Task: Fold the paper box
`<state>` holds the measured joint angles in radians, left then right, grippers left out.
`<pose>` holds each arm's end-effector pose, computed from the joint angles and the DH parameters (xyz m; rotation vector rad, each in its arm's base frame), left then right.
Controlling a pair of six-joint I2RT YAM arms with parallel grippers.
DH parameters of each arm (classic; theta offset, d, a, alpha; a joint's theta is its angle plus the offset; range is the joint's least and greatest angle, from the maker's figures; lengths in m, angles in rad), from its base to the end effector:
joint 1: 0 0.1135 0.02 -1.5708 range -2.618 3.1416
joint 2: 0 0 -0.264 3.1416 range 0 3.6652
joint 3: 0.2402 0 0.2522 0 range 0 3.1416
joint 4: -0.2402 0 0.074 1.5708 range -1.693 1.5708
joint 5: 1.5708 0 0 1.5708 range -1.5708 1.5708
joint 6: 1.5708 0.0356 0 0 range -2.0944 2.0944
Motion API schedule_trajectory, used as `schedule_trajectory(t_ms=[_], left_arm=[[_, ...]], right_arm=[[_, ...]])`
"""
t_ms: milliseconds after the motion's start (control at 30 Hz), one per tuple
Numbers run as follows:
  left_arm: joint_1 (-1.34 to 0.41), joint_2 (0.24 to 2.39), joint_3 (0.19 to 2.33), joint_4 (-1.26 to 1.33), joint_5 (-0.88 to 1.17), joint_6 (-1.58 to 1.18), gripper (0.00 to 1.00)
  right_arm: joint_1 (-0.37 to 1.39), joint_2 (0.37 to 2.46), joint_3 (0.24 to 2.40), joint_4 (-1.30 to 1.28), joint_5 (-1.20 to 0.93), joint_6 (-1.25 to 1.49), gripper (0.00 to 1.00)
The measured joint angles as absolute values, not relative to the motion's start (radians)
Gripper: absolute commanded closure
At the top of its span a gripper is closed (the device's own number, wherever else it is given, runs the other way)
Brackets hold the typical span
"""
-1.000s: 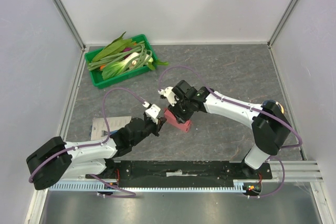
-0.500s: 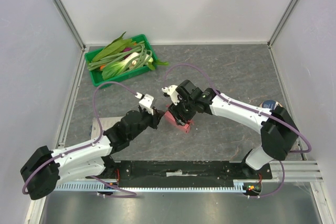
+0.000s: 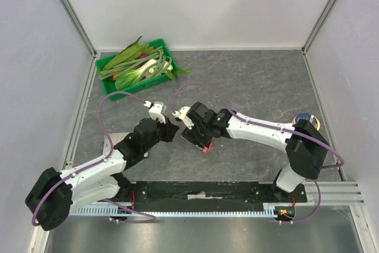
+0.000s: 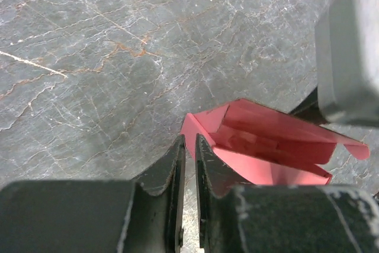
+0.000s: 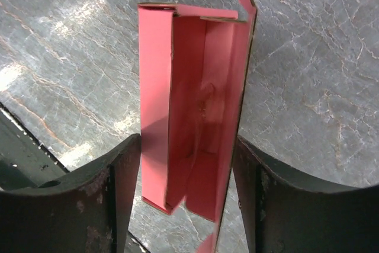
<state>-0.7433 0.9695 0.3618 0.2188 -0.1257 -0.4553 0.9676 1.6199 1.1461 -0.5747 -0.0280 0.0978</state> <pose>0.1555 -0.1369 0.1991 0.2049 2.0057 -0.6577 0.1881 0.2748 0.2238 -1.1374 2.4245 0.3958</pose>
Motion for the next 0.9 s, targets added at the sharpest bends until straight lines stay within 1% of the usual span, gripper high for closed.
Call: schedule_trajectory(t_ms=[100, 133, 200, 233, 300, 333, 400, 467, 500, 533, 567, 667, 733, 833, 867, 900], left_arm=[[-0.703, 0.964, 0.362, 0.216, -0.095, -0.475, 0.79], [-0.691, 0.959, 0.362, 0.216, -0.084, -0.480, 0.78], [-0.669, 0.949, 0.362, 0.218, -0.062, -0.484, 0.78], [-0.658, 0.944, 0.362, 0.219, -0.044, -0.486, 0.78], [-0.642, 0.939, 0.362, 0.220, -0.019, -0.489, 0.77], [-0.635, 0.939, 0.362, 0.223, -0.006, -0.490, 0.77], [-0.625, 0.940, 0.362, 0.230, 0.020, -0.490, 0.75], [-0.617, 0.949, 0.362, 0.246, 0.053, -0.490, 0.69], [-0.615, 0.957, 0.362, 0.256, 0.071, -0.489, 0.68], [-0.612, 0.967, 0.362, 0.267, 0.092, -0.488, 0.68], [-0.611, 0.984, 0.362, 0.286, 0.116, -0.482, 0.65], [-0.611, 1.056, 0.377, 0.307, 0.188, -0.445, 0.64], [-0.611, 1.090, 0.396, 0.301, 0.216, -0.413, 0.64], [-0.611, 1.106, 0.429, 0.297, 0.248, -0.352, 0.59], [-0.611, 1.106, 0.440, 0.298, 0.257, -0.334, 0.47], [-0.611, 1.106, 0.451, 0.298, 0.266, -0.318, 0.43]], right_arm=[[0.992, 1.636, 1.146, -0.575, 0.024, 0.105, 0.49], [0.997, 1.637, 1.146, -0.575, 0.037, 0.107, 0.56], [1.002, 1.637, 1.146, -0.574, 0.065, 0.108, 0.61], [1.003, 1.637, 1.146, -0.573, 0.077, 0.108, 0.67], [1.002, 1.637, 1.146, -0.571, 0.095, 0.106, 0.69], [1.002, 1.636, 1.146, -0.569, 0.104, 0.104, 0.74], [1.002, 1.635, 1.146, -0.567, 0.116, 0.102, 0.78], [1.002, 1.635, 1.146, -0.567, 0.123, 0.098, 0.86], [1.002, 1.635, 1.146, -0.567, 0.126, 0.093, 0.87], [1.002, 1.635, 1.146, -0.567, 0.127, 0.089, 0.90], [1.001, 1.635, 1.146, -0.567, 0.125, 0.082, 0.93], [0.988, 1.635, 1.146, -0.567, 0.092, 0.057, 0.98], [0.967, 1.634, 1.146, -0.567, 0.055, 0.036, 1.00], [0.911, 1.632, 1.146, -0.562, -0.032, 0.001, 1.00], [0.889, 1.632, 1.146, -0.561, -0.062, -0.010, 1.00], [0.871, 1.632, 1.146, -0.560, -0.094, -0.017, 1.00]])
